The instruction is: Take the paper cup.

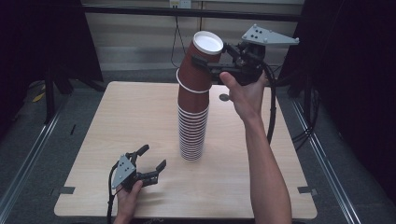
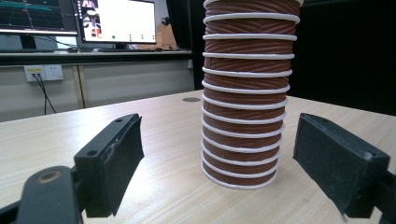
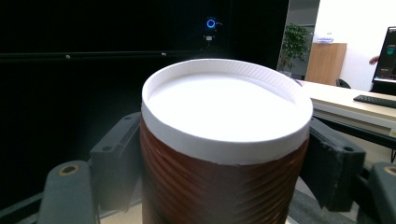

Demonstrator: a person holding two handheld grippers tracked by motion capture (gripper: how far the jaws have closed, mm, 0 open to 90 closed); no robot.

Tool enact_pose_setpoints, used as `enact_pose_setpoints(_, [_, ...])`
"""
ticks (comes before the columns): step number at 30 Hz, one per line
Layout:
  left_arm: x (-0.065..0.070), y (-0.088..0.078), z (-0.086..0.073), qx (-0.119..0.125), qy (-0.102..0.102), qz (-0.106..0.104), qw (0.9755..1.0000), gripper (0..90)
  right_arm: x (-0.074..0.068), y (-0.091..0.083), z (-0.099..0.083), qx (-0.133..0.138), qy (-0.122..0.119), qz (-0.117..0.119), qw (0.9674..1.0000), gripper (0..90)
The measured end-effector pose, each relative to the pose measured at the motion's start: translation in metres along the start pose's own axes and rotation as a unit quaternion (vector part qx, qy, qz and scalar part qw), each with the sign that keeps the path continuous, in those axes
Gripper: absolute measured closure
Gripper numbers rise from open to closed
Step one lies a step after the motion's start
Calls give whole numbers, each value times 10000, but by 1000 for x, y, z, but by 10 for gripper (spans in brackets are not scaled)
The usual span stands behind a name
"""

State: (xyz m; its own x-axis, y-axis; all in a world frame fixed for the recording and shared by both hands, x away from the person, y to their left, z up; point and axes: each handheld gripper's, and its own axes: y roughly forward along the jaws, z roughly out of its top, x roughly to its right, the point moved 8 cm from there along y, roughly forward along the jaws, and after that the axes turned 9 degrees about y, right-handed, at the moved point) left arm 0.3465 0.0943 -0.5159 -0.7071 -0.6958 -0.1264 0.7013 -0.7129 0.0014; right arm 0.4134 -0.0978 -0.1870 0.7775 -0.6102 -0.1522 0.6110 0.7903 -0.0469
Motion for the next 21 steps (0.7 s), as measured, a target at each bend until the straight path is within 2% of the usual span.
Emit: enact_pose_setpoints(21, [0, 0, 0, -2, 0, -1, 10000, 155, -1, -14, 15, 414, 42, 61, 9991, 231])
